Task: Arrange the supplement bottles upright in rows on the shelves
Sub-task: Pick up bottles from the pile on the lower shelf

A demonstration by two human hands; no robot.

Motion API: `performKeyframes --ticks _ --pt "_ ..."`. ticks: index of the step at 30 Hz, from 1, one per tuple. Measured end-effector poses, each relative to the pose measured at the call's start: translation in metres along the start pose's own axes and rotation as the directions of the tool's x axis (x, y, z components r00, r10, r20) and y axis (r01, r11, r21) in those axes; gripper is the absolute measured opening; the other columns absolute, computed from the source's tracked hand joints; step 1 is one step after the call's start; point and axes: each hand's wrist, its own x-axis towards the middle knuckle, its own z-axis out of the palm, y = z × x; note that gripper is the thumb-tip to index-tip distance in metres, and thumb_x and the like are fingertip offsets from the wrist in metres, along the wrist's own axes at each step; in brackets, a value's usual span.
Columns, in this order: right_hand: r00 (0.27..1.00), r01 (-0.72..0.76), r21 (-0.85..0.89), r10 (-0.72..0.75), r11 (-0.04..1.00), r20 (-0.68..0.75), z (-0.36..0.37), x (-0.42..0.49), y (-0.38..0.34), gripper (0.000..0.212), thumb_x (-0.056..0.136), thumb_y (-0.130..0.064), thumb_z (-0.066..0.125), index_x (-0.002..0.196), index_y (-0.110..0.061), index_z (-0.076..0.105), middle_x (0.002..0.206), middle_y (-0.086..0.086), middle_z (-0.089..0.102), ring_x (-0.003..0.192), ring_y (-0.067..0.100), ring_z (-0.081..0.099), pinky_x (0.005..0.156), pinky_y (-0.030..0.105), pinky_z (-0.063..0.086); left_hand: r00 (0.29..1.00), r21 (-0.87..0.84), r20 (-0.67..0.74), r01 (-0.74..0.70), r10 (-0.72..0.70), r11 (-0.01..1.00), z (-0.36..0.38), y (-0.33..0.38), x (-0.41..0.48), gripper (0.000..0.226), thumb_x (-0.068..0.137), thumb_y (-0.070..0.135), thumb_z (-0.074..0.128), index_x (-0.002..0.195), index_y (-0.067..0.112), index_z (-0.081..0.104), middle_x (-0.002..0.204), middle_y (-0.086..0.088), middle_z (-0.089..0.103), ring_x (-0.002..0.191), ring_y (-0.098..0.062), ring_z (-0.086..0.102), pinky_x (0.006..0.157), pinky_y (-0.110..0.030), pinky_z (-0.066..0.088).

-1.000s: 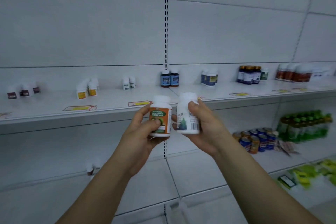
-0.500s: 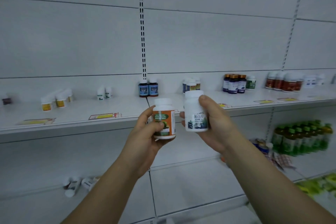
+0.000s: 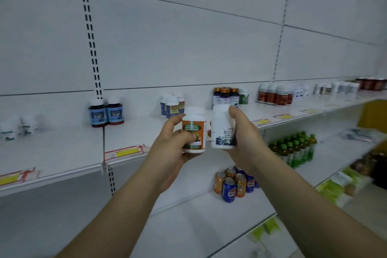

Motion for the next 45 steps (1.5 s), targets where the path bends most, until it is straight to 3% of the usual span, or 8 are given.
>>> performKeyframes --ticks 7,11,16,19,23,30,36,45 --pt "0.992 0.125 -0.191 -0.128 0.974 0.000 -0.088 0.041 -0.031 0.014 0.091 -0.033 0.056 0.104 -0.028 0.061 0.089 0.003 0.073 0.082 0.022 0.071 0.079 0.045 0.056 0.997 0.032 0.071 -0.005 0.003 0.999 0.069 -0.039 0.058 0.043 0.087 -0.002 0.050 0.110 0.035 0.054 0.093 -0.002 0.072 0.089 -0.023 0.069 0.071 -0.039 0.057" --pt "0.992 0.126 -0.237 -0.126 0.963 0.018 -0.160 0.065 -0.053 0.016 0.091 -0.036 0.055 0.105 -0.030 0.061 0.090 -0.001 0.074 0.085 0.021 0.070 0.085 0.047 0.052 0.997 0.042 0.074 -0.026 0.023 0.999 0.130 -0.072 0.087 0.048 0.088 -0.002 0.050 0.121 0.033 0.051 0.098 -0.003 0.072 0.090 -0.023 0.069 0.072 -0.038 0.057" --pt "0.997 0.079 -0.299 -0.077 0.951 0.019 -0.247 0.091 -0.083 0.055 0.076 -0.050 0.059 0.126 -0.029 0.053 0.121 0.002 0.064 0.113 0.025 0.059 0.102 0.055 0.040 0.998 0.068 0.063 -0.023 0.019 0.997 0.215 -0.116 0.119 0.042 0.088 -0.002 0.053 0.121 0.024 0.054 0.094 0.002 0.072 0.087 -0.016 0.070 0.068 -0.030 0.057" --pt "0.995 0.093 -0.298 -0.081 0.950 0.051 -0.289 0.101 -0.095 0.044 0.075 -0.050 0.059 0.116 -0.034 0.058 0.107 -0.004 0.070 0.102 0.021 0.065 0.099 0.052 0.044 0.999 0.076 0.047 -0.007 0.003 0.997 0.253 -0.138 0.135 0.044 0.087 -0.004 0.054 0.121 0.023 0.054 0.096 0.003 0.072 0.086 -0.015 0.070 0.069 -0.030 0.056" --pt "0.998 0.059 -0.288 -0.063 0.956 -0.005 -0.331 0.120 -0.103 0.069 0.065 -0.056 0.062 0.130 -0.032 0.051 0.125 -0.002 0.062 0.115 0.023 0.058 0.101 0.054 0.042 0.998 0.094 0.058 0.004 -0.010 0.996 0.289 -0.158 0.160 0.049 0.084 -0.005 0.056 0.120 0.028 0.051 0.094 0.003 0.072 0.084 -0.015 0.070 0.069 -0.032 0.057" --pt "0.987 0.077 -0.298 -0.116 0.951 -0.115 -0.392 0.166 -0.107 0.016 0.089 -0.039 0.055 0.103 -0.033 0.061 0.091 -0.001 0.074 0.086 0.020 0.071 0.088 0.051 0.053 0.982 0.123 0.179 0.040 -0.062 0.992 0.331 -0.190 0.222 0.047 0.084 -0.002 0.057 0.114 0.033 0.054 0.098 0.000 0.070 0.083 -0.015 0.070 0.068 -0.031 0.056" --pt "0.966 0.078 -0.271 -0.140 0.959 -0.216 -0.445 0.203 -0.132 0.020 0.093 -0.036 0.055 0.109 -0.023 0.058 0.099 0.008 0.072 0.091 0.026 0.070 0.087 0.050 0.054 0.959 0.099 0.272 0.052 -0.077 0.994 0.380 -0.216 0.283 0.053 0.086 0.001 0.056 0.133 0.025 0.047 0.101 -0.001 0.069 0.087 -0.017 0.069 0.077 -0.039 0.057" --pt "0.946 0.084 -0.266 -0.161 0.960 -0.283 -0.566 0.240 -0.168 0.021 0.090 -0.037 0.060 0.106 -0.023 0.058 0.090 0.007 0.073 0.082 0.022 0.072 0.076 0.041 0.058 0.945 0.110 0.298 0.110 -0.138 0.988 0.479 -0.267 0.351 0.051 0.085 -0.001 0.057 0.125 0.027 0.045 0.111 -0.005 0.064 0.097 -0.024 0.066 0.084 -0.047 0.055"
